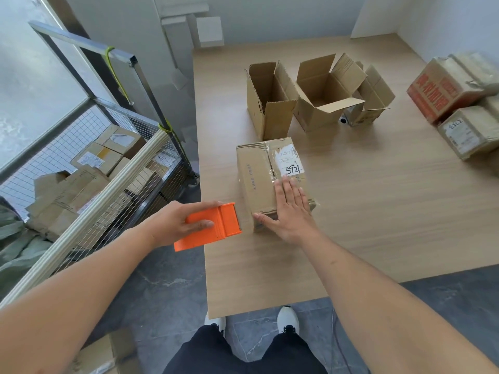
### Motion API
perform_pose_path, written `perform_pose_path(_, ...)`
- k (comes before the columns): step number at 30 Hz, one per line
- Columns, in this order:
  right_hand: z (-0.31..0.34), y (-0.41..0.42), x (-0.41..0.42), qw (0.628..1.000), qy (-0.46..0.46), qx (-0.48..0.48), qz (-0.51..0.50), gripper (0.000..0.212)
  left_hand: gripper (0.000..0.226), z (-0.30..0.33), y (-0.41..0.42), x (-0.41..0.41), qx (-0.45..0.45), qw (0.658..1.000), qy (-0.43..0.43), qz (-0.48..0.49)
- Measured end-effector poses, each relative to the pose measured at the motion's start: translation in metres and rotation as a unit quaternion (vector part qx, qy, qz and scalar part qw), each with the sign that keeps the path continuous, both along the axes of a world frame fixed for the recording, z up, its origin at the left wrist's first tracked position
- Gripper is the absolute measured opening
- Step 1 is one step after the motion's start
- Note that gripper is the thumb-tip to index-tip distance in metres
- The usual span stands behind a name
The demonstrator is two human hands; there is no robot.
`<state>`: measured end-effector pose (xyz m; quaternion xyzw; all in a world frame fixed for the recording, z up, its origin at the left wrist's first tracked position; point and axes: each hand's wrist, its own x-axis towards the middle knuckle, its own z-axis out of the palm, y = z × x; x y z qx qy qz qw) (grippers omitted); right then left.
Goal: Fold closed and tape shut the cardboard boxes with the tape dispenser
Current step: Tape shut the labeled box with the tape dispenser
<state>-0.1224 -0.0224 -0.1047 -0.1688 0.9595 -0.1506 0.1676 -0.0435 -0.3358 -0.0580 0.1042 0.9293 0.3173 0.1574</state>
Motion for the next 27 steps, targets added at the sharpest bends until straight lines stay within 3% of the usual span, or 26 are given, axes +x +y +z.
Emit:
perform_pose_path(12,0.001,-0.005,-0.002,1.000,0.000,0.012,-0.015,0.122,0.051,-0.011,0.014,-0.018,-0.054,0.997,-0.048,0.014)
perform_pose_path(18,0.004,-0.014,-0.004,0.998,-0.021,0.046,-0.024,0.139,0.045,-0.016,0.033,-0.045,-0.086,0.993,-0.085,0.016)
perform_pose_path(22,0.001,-0.016,-0.003,0.998,-0.004,0.061,-0.026,0.137,0.041,-0.018,0.037,-0.051,-0.066,0.988,-0.134,0.036)
perform_pose_path(27,0.000,-0.017,-0.001,0.998,0.005,0.057,-0.022,0.134,0.042,-0.045,0.025,-0.023,-0.120,0.981,-0.145,0.048)
